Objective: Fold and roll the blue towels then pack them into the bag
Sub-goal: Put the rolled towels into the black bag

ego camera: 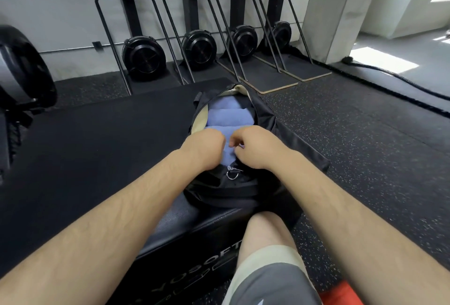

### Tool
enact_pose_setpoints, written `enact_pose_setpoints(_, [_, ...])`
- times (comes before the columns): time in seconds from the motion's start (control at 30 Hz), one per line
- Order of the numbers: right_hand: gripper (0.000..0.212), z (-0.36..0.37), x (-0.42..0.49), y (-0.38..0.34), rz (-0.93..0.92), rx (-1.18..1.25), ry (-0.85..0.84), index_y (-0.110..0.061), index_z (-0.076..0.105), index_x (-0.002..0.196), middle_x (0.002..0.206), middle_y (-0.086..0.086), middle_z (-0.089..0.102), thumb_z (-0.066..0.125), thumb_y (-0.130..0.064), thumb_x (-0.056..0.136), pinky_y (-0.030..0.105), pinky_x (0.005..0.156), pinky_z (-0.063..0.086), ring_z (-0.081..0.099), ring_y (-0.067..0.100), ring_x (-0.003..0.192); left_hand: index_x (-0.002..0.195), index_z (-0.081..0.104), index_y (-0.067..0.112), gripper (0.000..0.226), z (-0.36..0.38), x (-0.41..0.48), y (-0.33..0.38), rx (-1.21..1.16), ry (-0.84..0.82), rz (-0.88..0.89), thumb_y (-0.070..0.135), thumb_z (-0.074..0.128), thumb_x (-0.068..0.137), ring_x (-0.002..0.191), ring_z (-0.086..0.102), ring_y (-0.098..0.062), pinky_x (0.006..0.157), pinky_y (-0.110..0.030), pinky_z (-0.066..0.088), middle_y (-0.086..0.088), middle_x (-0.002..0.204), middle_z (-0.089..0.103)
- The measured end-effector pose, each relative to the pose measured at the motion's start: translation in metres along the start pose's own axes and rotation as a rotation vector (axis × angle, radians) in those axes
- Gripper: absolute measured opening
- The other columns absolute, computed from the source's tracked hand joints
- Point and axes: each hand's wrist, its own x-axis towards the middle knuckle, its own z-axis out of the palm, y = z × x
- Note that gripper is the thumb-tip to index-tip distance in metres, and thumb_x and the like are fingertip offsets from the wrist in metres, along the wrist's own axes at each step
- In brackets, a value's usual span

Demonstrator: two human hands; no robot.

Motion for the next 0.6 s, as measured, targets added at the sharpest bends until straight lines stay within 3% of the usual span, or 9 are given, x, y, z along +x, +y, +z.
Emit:
enact_pose_setpoints(0.1, [0.012, -0.014, -0.028, -0.002, -0.054, 0.062, 0.032, -0.029, 0.055, 0.075, 0.082, -0.012, 0.059, 0.055, -0.018, 0.08, 0.038, 0.075, 0.052, 0.057, 0.017, 0.085, 0.099, 0.073, 0.021, 0.025, -0.001, -0.026, 0.004, -0.079, 0.064, 0.061, 0.026, 0.048, 0.095, 0.09, 0.061, -0.019, 0.069, -0.023, 0.037, 0.003, 0.092, 0.071])
enact_pose_setpoints(0.23, [0.008, -0.016, -0.052, -0.005, 0.0, 0.109, -0.094, -0.028, 0.061, 0.083, 0.081, -0.013, 0.063, 0.063, -0.022, 0.079, 0.033, 0.073, 0.051, 0.059, 0.011, 0.078, 0.114, 0.067, 0.02, 0.032, 0.003, -0.044, 0.013, -0.202, -0.061, 0.078, 0.043, 0.057, 0.094, 0.095, 0.046, -0.012, 0.084, -0.025, 0.035, 0.004, 0.106, 0.072])
enact_pose_setpoints(0.3, [0.012, -0.01, -0.056, -0.003, 0.012, 0.12, -0.1, -0.029, 0.061, 0.087, 0.087, -0.012, 0.065, 0.06, -0.018, 0.081, 0.035, 0.078, 0.053, 0.061, 0.013, 0.082, 0.122, 0.061, 0.025, 0.03, 0.005, -0.045, 0.013, -0.278, -0.077, 0.069, 0.039, 0.061, 0.095, 0.102, 0.045, -0.011, 0.094, -0.023, 0.029, 0.011, 0.11, 0.07])
enact_pose_setpoints(0.37, [0.015, -0.006, -0.059, 0.0, 0.016, 0.139, -0.062, -0.029, 0.06, 0.093, 0.091, -0.012, 0.065, 0.058, -0.018, 0.084, 0.037, 0.081, 0.052, 0.061, 0.015, 0.085, 0.121, 0.059, 0.03, 0.028, 0.006, -0.043, 0.011, -0.463, -0.026, 0.05, 0.033, 0.064, 0.094, 0.109, 0.049, -0.011, 0.095, -0.023, 0.033, 0.016, 0.106, 0.068])
enact_pose_setpoints(0.43, [0.013, -0.004, -0.059, 0.002, 0.009, 0.2, 0.008, -0.029, 0.061, 0.1, 0.093, -0.012, 0.065, 0.058, -0.021, 0.09, 0.033, 0.08, 0.05, 0.06, 0.012, 0.084, 0.118, 0.059, 0.029, 0.027, 0.006, -0.044, 0.008, -0.563, 0.069, 0.058, 0.028, 0.065, 0.093, 0.104, 0.049, -0.013, 0.09, -0.024, 0.036, 0.017, 0.101, 0.068])
enact_pose_setpoints(0.5, [0.01, -0.006, -0.059, 0.001, 0.002, 0.28, 0.084, -0.028, 0.064, 0.104, 0.092, -0.014, 0.066, 0.058, -0.026, 0.096, 0.026, 0.075, 0.045, 0.059, 0.005, 0.082, 0.116, 0.058, 0.028, 0.027, 0.003, -0.047, 0.006, -0.598, 0.162, 0.086, 0.023, 0.067, 0.091, 0.105, 0.047, -0.012, 0.095, -0.029, 0.037, 0.019, 0.099, 0.065])
enact_pose_setpoints(0.6, [0.008, -0.016, -0.058, -0.004, -0.046, 0.294, 0.175, -0.029, 0.066, 0.091, 0.079, -0.017, 0.063, 0.061, -0.027, 0.097, 0.018, 0.066, 0.035, 0.055, -0.005, 0.074, 0.11, 0.056, 0.021, 0.023, -0.003, -0.053, 0.008, -0.607, 0.307, 0.138, 0.012, 0.064, 0.09, 0.104, 0.045, 0.009, 0.115, -0.028, 0.022, 0.019, 0.096, 0.063])
